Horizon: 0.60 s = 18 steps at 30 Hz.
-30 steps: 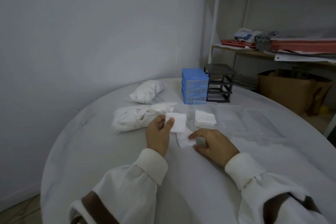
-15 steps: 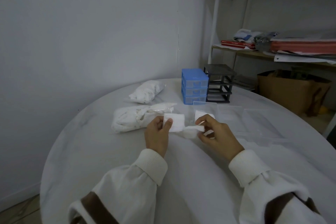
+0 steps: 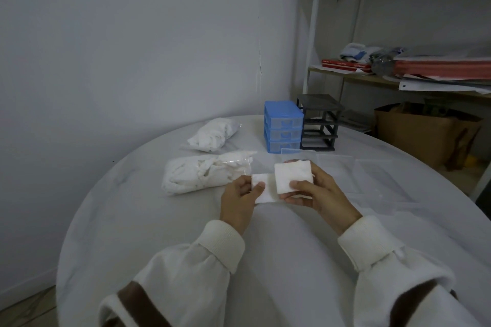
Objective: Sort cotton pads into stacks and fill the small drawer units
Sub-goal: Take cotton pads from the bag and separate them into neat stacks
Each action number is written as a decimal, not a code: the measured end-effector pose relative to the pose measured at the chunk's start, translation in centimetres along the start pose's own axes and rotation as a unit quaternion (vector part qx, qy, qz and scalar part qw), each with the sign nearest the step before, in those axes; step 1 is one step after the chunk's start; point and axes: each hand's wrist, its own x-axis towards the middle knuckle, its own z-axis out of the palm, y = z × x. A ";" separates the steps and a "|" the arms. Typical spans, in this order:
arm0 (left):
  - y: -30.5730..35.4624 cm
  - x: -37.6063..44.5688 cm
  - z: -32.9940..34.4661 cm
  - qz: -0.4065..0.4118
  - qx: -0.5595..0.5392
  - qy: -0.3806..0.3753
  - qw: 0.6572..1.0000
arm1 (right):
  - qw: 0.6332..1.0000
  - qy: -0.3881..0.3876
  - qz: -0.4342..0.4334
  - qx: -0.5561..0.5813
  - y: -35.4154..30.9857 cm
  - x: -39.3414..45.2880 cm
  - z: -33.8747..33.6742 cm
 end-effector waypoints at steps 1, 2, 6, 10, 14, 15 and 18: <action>0.1 -0.1 0.1 -0.003 0.003 -0.013 1.000 | 1.000 -0.005 0.005 0.002 0.1 0.0 0.1; 0.1 -0.2 0.1 -0.006 0.004 -0.023 1.000 | 1.000 -0.005 0.011 0.008 0.2 -0.1 0.3; 0.4 -0.5 0.3 -0.024 -0.013 -0.056 0.998 | 1.000 0.007 0.016 -0.024 0.7 -0.1 0.6; 0.6 -0.8 0.6 -0.030 -0.019 -0.088 0.995 | 0.996 0.029 -0.007 -0.086 1.3 0.1 0.6; 0.7 -1.0 0.7 -0.033 -0.022 -0.094 0.995 | 0.986 0.023 -0.029 -0.160 1.5 0.3 0.4; 0.8 -1.0 0.7 -0.034 -0.021 -0.092 0.995 | 0.985 0.016 -0.032 -0.166 1.5 0.3 0.3; 1.0 -1.1 0.7 -0.035 -0.013 -0.087 0.995 | 0.982 0.009 -0.046 -0.182 1.6 0.3 0.2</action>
